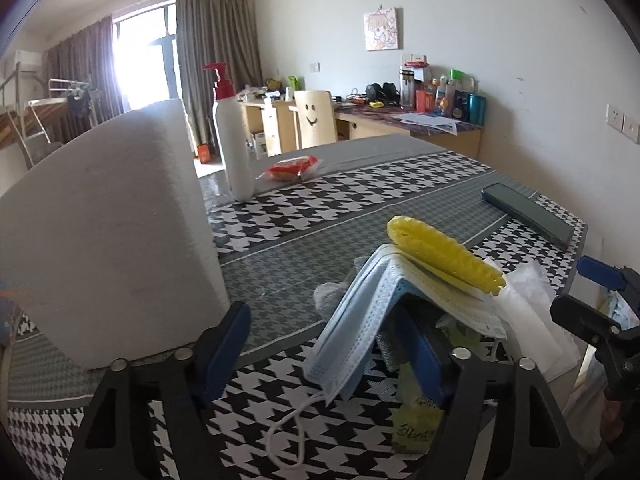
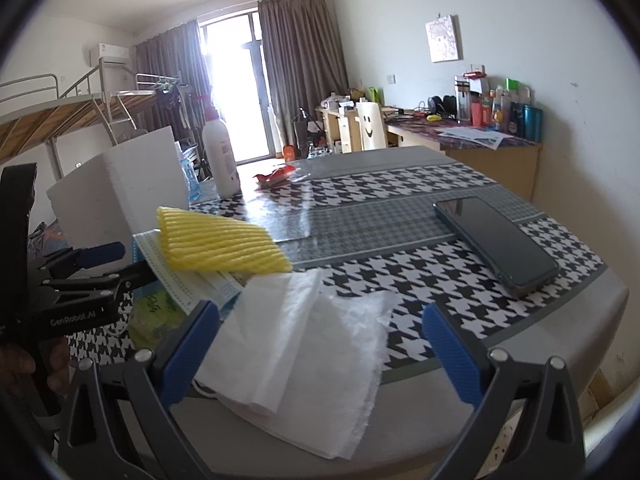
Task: Organize soft objects
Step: 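Grasp the blue face mask with the left tool while the right tool grasps the white tissue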
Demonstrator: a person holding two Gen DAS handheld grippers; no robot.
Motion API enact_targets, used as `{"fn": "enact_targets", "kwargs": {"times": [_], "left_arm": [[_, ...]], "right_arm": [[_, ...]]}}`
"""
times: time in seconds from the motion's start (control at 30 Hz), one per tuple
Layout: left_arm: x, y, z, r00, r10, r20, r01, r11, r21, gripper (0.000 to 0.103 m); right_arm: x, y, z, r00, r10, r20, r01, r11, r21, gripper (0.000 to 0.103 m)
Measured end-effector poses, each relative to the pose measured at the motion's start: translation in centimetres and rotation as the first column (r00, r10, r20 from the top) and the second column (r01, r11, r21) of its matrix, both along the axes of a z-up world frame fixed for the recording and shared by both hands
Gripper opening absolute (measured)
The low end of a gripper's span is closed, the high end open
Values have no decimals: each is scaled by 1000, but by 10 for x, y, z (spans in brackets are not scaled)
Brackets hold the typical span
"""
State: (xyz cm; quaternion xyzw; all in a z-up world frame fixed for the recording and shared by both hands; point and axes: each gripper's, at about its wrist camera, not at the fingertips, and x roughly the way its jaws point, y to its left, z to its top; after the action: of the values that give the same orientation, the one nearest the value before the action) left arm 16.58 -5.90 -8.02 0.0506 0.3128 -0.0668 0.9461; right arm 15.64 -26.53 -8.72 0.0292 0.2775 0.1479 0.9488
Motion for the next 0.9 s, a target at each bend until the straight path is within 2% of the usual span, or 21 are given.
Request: {"fn": "enact_targets", "kwargs": {"times": [0.17, 0.37, 0.43, 0.53, 0.7, 0.83, 0.9], "left_arm": [[6, -8, -1, 1000, -13, -11, 13, 1000, 2, 62], [14, -16, -3, 999, -39, -35, 39, 999, -4, 43], [16, -16, -3, 999, -38, -39, 37, 999, -4, 33], [18, -14, -5, 997, -47, -56, 45, 999, -23, 23], [20, -10, -6, 996, -55, -66, 51, 997, -54, 12], [19, -12, -6, 996, -72, -56, 68, 995, -70, 11], [18, -10, -5, 996, -73, -52, 69, 994, -82, 10]], "right_arm": [[2, -4, -5, 1000, -5, -21, 5, 1000, 1, 103], [4, -8, -12, 999, -2, -49, 2, 1000, 8, 103], [3, -7, -12, 999, 5, -50, -4, 1000, 7, 103], [3, -5, -12, 998, 15, -61, -14, 1000, 4, 103], [5, 4, -17, 995, 46, -84, -46, 999, 3, 102], [6, 8, -17, 995, 46, -92, -47, 999, -10, 102], [9, 11, -17, 994, 36, -107, -40, 998, -37, 97]]}}
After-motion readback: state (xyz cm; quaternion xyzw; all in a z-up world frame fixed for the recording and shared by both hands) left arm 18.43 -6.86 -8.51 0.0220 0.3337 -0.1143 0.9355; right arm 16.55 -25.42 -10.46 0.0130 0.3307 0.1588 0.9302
